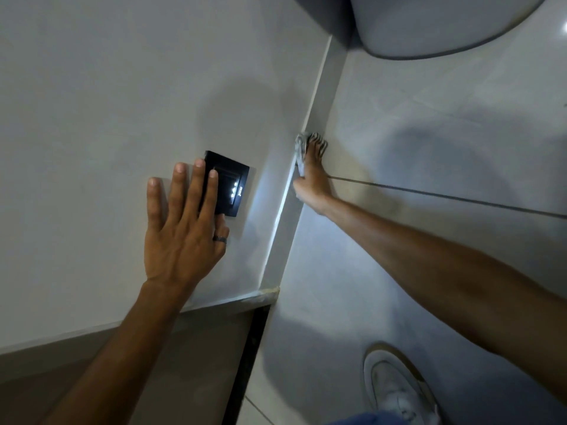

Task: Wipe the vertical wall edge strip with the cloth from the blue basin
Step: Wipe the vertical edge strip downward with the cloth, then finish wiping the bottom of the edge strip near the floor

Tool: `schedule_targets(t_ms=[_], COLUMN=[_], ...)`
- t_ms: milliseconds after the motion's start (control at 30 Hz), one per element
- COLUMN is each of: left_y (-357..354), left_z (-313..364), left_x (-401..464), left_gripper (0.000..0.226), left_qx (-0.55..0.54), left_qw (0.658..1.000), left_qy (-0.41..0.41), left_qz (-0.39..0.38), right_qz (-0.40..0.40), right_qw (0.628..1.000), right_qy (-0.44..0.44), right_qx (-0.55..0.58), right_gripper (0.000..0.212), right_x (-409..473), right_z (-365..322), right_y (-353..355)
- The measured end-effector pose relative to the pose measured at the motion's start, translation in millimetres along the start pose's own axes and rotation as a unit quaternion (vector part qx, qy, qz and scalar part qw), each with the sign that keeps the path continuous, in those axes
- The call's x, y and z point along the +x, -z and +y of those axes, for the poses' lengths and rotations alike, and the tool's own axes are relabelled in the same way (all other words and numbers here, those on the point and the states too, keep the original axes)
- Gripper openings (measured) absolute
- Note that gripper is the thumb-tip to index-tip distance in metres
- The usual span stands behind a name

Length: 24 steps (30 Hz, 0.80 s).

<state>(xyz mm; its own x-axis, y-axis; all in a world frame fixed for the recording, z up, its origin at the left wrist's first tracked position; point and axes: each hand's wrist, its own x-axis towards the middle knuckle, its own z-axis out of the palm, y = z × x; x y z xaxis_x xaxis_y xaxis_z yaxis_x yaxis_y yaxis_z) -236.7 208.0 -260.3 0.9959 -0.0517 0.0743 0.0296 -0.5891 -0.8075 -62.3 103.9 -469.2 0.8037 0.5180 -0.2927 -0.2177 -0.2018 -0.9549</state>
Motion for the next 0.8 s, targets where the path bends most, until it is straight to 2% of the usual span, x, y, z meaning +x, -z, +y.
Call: schedule_targets(t_ms=[167,267,333,400,433,533,600,633,667,733,800], left_y=[-3.6,-2.7,1.0,7.7,10.4,24.5,37.0,44.2,52.5,68.8,75.3], left_z=[0.7,-0.4,-0.4,-0.1,0.6,1.7,12.0,21.1,30.9,48.7,59.5], left_x=[-1.4,-0.3,0.7,0.1,0.7,9.7,25.0,36.0,49.7,82.9,120.7], left_gripper=[0.076,0.076,0.077,0.078,0.078,0.078,0.073,0.073,0.074,0.083,0.088], left_qx=[0.005,0.010,0.011,0.013,0.010,-0.034,-0.141,-0.232,-0.338,-0.527,-0.642], left_qw=[1.000,1.000,1.000,1.000,1.000,0.999,0.990,0.973,0.940,0.836,0.709], left_qy=[-0.001,-0.005,-0.008,-0.011,-0.010,0.002,0.004,0.012,0.034,0.107,0.198], left_qz=[0.022,0.014,0.000,-0.008,-0.011,0.005,0.020,0.005,-0.027,-0.110,-0.215], right_qz=[-0.062,-0.132,-0.195,-0.264,-0.297,-0.419,-0.422,-0.410,-0.403,-0.404,-0.404], right_qw=[0.997,0.988,0.975,0.957,0.944,0.885,0.878,0.876,0.872,0.848,0.831], right_qy=[-0.036,-0.074,-0.107,-0.120,-0.141,-0.177,-0.160,-0.151,-0.140,-0.106,-0.066], right_qx=[0.019,0.041,0.000,-0.005,0.020,0.103,0.163,0.202,0.242,0.328,0.378], right_gripper=[0.107,0.114,0.094,0.045,0.029,0.040,0.046,0.051,0.055,0.055,0.056], right_x=[-51.5,-86.2,-104.7,-103.8,-96.1,-61.7,-43.7,-38.0,-33.3,-27.6,-26.8], right_z=[11.7,25.9,34.5,35.2,32.6,7.5,-13.9,-23.6,-33.1,-50.9,-69.6], right_y=[-24.2,-42.5,-44.7,-32.0,-18.4,42.8,82.6,98.8,113.2,137.9,162.0])
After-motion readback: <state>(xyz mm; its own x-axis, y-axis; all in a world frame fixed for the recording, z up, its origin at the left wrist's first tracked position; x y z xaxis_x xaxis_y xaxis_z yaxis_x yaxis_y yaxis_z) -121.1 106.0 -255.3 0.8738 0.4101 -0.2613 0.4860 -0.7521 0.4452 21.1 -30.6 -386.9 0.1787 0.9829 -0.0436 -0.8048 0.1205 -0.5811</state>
